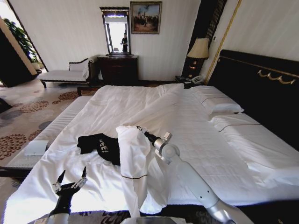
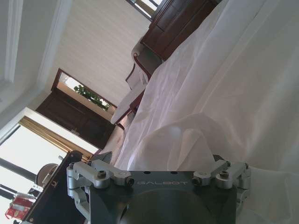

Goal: Fold the clothes on the bed.

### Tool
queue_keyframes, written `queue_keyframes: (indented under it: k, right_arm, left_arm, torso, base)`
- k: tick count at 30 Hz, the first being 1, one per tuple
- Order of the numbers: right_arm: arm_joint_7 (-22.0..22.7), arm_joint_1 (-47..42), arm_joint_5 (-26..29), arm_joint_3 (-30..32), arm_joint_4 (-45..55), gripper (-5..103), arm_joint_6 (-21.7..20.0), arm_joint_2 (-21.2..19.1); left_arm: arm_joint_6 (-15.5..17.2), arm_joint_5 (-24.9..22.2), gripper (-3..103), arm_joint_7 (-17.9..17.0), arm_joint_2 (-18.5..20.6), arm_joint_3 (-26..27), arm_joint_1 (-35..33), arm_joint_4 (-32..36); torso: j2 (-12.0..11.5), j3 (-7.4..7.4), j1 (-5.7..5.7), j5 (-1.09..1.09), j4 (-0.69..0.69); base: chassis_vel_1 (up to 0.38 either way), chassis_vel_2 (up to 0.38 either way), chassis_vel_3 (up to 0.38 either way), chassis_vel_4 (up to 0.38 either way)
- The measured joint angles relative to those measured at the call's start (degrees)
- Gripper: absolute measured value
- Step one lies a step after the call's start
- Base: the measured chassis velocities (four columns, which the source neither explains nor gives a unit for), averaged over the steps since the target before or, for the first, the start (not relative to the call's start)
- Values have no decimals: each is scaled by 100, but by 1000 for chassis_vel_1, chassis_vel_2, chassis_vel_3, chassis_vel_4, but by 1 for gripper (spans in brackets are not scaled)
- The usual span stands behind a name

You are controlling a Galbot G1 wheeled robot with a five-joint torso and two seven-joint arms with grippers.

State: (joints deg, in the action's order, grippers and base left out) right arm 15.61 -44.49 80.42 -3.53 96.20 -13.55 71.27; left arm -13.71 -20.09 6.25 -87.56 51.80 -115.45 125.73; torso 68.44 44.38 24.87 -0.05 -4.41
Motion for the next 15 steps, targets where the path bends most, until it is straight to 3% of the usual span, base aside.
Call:
queue_keyframes:
  k: [9, 15]
  right_arm:
    - [-39, 190, -316, -335, -301, 101, -123, 51]
    - [-69, 168, -340, -364, -338, 80, -123, 76]
  left_arm:
    - [0, -24, 100, -8, 46, 11, 51, -127]
    - [-8, -52, 100, -11, 57, -4, 75, -189]
  torso:
    - [0, 0, 0, 1, 0]
    - [0, 0, 0, 1, 0]
  base:
    - [0, 0, 0, 0]
    - [0, 0, 0, 0]
